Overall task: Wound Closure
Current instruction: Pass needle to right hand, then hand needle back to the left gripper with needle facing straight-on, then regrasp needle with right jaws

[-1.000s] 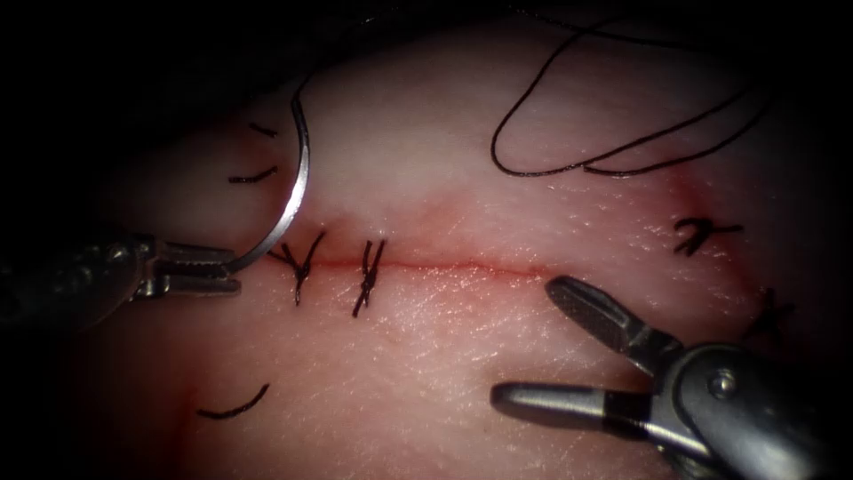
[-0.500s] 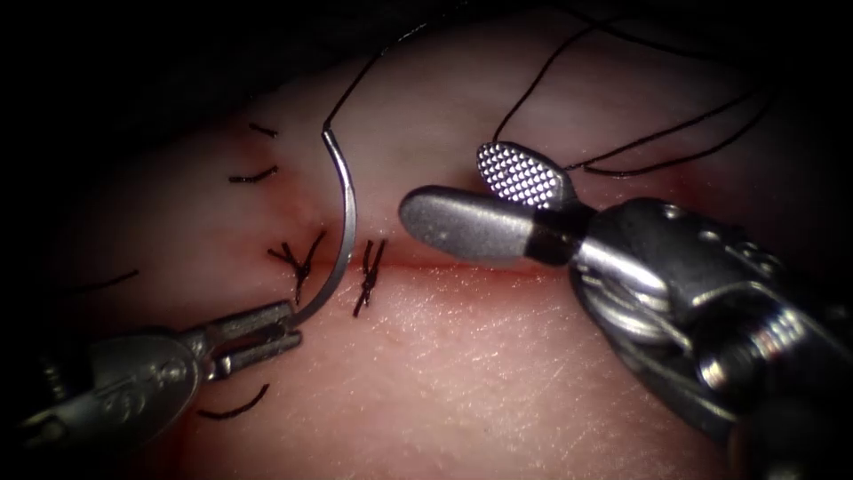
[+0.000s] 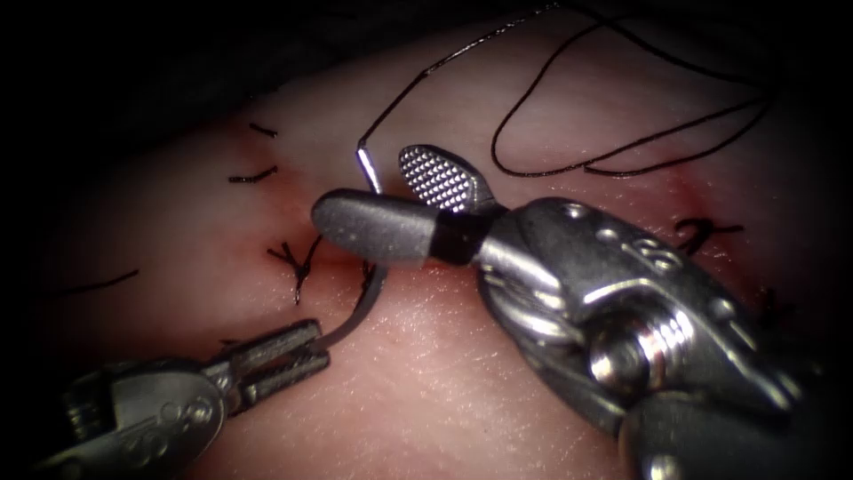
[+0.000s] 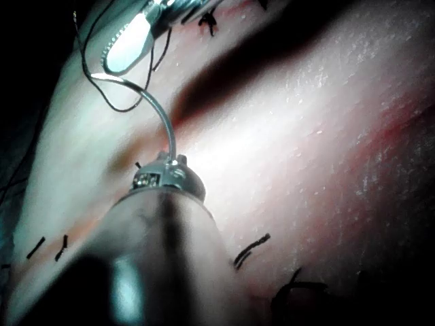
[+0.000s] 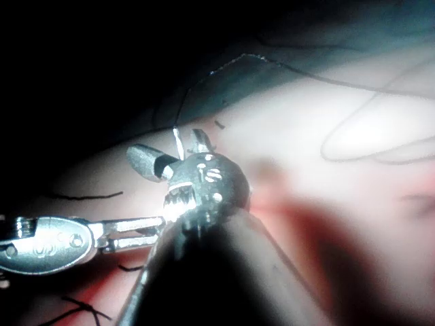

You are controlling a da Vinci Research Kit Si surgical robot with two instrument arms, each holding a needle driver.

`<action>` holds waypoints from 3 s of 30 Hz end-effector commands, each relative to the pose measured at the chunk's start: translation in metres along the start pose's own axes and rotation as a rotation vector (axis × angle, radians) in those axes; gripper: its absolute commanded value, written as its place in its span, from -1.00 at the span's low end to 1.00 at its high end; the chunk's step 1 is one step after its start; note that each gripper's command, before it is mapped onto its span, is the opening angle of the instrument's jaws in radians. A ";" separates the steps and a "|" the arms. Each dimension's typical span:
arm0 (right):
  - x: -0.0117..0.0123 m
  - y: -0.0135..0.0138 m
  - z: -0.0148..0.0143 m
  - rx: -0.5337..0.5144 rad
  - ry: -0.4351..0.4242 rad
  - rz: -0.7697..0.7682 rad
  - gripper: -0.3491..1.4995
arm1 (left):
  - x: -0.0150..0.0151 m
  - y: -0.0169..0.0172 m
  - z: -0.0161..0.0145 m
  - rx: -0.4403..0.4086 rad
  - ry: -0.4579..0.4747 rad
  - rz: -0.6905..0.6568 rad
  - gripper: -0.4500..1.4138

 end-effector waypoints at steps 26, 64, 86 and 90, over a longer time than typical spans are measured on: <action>0.0030 0.0019 -0.0015 0.253 0.043 -0.774 -1.00 | 0.0068 -0.0053 0.0009 -0.563 0.028 -0.279 0.51; 0.0042 0.0006 -0.0035 0.466 0.282 -1.103 -1.00 | 0.0038 -0.0081 0.0108 -1.179 -0.185 -0.571 -1.00; 0.0022 -0.0001 -0.0038 -0.102 0.358 -0.590 0.58 | 0.0024 -0.0071 0.0087 -0.826 0.196 -0.877 -1.00; 0.0031 -0.0001 -0.0037 -0.143 0.356 -0.584 0.58 | 0.0021 -0.0066 0.0083 -0.815 0.199 -0.877 -1.00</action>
